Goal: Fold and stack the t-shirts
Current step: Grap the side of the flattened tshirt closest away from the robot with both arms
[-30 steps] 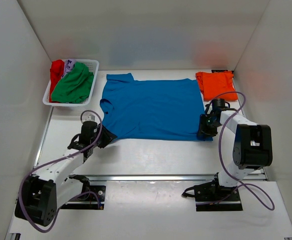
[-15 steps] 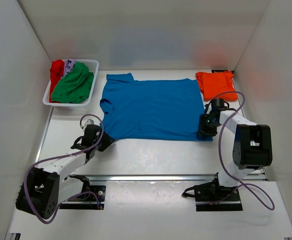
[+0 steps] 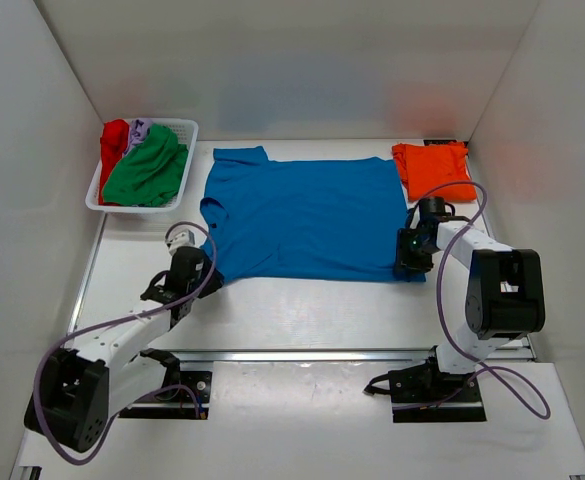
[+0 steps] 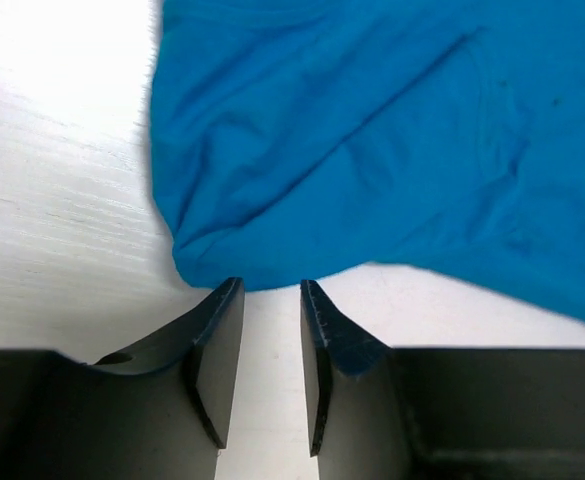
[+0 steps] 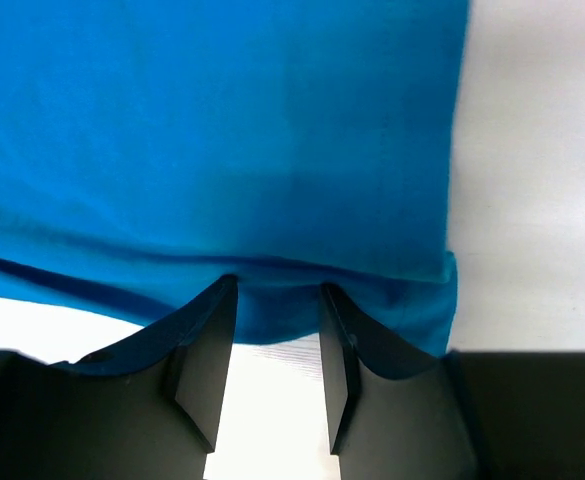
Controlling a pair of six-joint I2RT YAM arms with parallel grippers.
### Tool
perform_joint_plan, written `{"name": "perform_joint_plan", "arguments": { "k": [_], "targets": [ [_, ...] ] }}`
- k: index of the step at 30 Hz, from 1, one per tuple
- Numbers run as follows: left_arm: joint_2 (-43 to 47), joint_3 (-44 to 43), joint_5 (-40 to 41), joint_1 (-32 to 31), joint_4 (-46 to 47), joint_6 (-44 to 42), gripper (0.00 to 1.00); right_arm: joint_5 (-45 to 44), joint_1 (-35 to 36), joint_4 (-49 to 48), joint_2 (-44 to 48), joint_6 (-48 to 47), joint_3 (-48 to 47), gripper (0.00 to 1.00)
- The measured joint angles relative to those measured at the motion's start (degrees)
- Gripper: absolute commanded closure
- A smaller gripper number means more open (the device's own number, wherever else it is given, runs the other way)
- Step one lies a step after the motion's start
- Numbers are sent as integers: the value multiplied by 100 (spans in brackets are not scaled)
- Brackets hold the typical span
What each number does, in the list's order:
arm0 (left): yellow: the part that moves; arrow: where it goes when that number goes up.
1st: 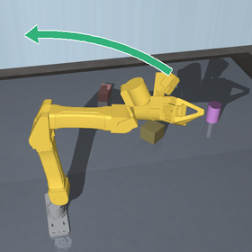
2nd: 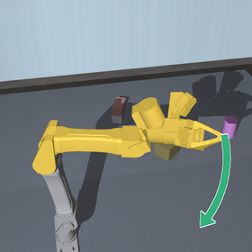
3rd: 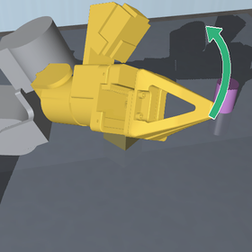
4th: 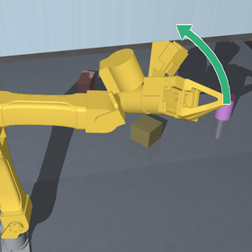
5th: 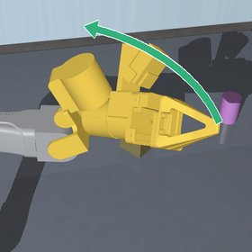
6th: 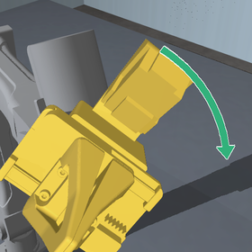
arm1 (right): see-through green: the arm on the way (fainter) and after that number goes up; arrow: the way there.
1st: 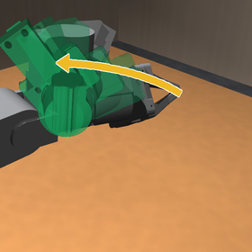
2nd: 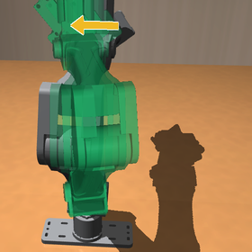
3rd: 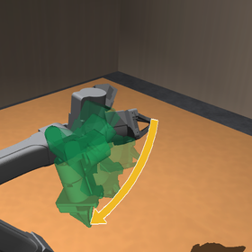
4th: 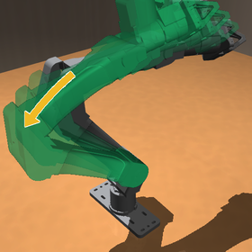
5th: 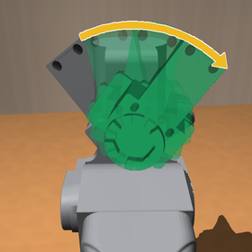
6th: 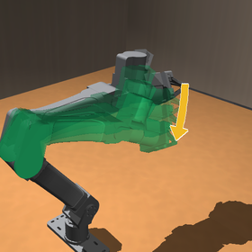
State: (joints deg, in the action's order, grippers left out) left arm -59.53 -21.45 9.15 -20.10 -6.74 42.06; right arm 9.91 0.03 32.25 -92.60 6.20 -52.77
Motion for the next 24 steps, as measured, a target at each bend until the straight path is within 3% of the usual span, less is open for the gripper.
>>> {"name": "perform_joint_plan", "arguments": {
  "k": [9, 14, 24],
  "targets": [
    [24, -201, 251, -245, -234, -732, 55, -98, 157, 4, 13, 0, 0, 65],
    [-407, -208, 293, -393, -225, -944, 49, -136, 195, 4, 24, 0, 0, 65],
    [-1102, -496, 507, -439, -177, -1062, 49, -133, 192, 35, 63, 0, 0, 65]
  ]
}}
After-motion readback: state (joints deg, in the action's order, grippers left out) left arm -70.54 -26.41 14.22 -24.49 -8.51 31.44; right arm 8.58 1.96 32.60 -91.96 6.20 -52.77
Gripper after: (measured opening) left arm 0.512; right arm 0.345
